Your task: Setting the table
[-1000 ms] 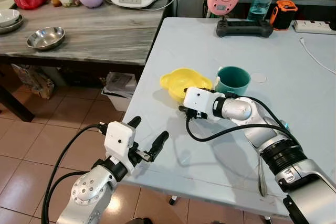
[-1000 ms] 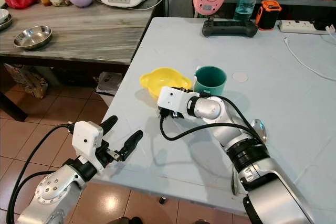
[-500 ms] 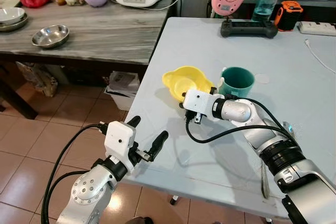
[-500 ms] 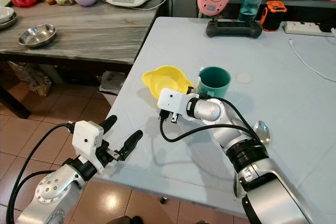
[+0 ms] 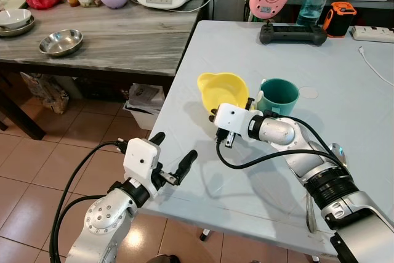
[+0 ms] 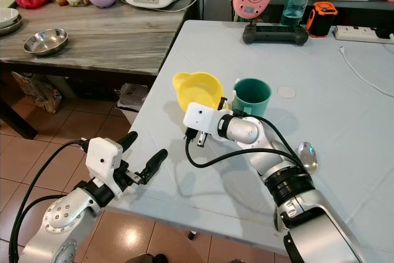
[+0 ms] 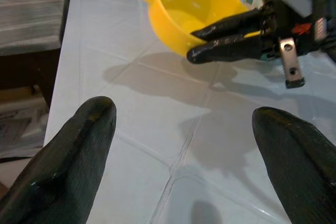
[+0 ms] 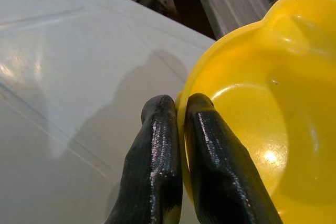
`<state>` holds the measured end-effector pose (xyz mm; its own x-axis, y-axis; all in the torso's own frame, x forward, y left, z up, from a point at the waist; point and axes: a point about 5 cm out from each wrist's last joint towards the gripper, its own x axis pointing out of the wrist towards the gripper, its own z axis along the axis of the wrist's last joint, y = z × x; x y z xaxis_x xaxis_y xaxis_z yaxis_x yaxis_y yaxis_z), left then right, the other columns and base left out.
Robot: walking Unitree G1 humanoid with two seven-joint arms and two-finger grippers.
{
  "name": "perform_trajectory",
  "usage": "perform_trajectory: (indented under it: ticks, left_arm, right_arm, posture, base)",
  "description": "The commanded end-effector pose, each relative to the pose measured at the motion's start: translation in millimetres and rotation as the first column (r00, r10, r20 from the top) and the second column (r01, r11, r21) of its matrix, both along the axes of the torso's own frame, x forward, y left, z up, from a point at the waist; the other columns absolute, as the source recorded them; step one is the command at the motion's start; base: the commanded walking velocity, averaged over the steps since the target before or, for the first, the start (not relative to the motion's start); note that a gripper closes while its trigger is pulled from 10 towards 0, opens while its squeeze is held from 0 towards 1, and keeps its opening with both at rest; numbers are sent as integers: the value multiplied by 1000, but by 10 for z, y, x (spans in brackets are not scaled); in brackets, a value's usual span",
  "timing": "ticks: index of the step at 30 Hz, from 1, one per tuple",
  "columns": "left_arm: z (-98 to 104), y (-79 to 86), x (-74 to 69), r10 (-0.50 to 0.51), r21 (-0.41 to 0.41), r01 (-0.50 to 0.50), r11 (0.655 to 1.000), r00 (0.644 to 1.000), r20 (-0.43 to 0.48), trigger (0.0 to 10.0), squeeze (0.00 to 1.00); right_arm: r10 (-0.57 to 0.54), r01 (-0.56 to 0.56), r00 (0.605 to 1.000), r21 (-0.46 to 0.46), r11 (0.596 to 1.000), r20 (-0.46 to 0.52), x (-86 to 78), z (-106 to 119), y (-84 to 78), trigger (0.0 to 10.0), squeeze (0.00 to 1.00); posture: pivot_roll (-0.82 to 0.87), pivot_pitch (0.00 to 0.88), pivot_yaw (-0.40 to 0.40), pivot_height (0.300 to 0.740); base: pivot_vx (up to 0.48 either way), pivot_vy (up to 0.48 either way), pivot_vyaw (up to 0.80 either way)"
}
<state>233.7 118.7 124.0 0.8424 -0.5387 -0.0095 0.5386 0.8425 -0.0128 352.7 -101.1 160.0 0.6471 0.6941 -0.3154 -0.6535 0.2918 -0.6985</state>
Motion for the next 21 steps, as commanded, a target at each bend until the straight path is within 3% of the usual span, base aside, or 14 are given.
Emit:
perform_trajectory:
  ticks: [1, 6, 13, 14, 16, 17, 18, 21]
  left_arm:
    - [7, 51, 23, 18, 20, -18, 1000, 1000, 10, 10000, 1000]
    - [10, 97, 59, 52, 25, -53, 998, 998, 21, 10000, 1000]
    - [39, 285, 134, 217, 18, -218, 976, 974, 65, 10000, 1000]
    - [42, 347, 152, 276, 23, -278, 960, 959, 65, 10000, 1000]
    - [50, 439, 181, 351, 21, -353, 935, 934, 68, 10000, 1000]
    - [51, 470, 190, 370, 22, -373, 928, 926, 69, 10000, 941]
    - [47, 498, 198, 387, 19, -389, 921, 920, 66, 10000, 0]
    - [24, 549, 214, 425, 7, -425, 905, 904, 50, 10000, 0]
  right_arm:
    - [37, -38, 999, 48, 998, 27, -35, 92, 44, 0, 0]
    - [108, -113, 993, 147, 983, 43, -128, 235, 120, 0, 0]
    - [68, -87, 995, 279, 956, 79, -229, 325, 74, 0, 0]
    - [43, -67, 996, 323, 944, 80, -265, 323, 63, 4235, 0]
    - [1, -33, 997, 396, 918, 81, -343, 314, 42, 4314, 0]
    - [-15, -22, 996, 421, 907, 84, -373, 310, 34, 4902, 0]
    - [-44, 1, 995, 452, 892, 85, -401, 307, 24, 10000, 0]
    - [-133, 71, 988, 530, 845, 81, -476, 305, -13, 10000, 0]
  posture:
    - [-85, 68, 88, 740]
    - [-84, 61, 86, 740]
    - [-80, 59, 78, 740]
    - [-80, 59, 76, 740]
    - [-80, 58, 76, 740]
    - [-80, 58, 76, 740]
    - [-85, 56, 78, 740]
    - [-92, 55, 81, 740]
  base:
    - [0, 0, 0]
    - [0, 0, 0]
    - [0, 0, 0]
    - [0, 0, 0]
    - [0, 0, 0]
    - [0, 0, 0]
    - [0, 0, 0]
    - [0, 0, 0]
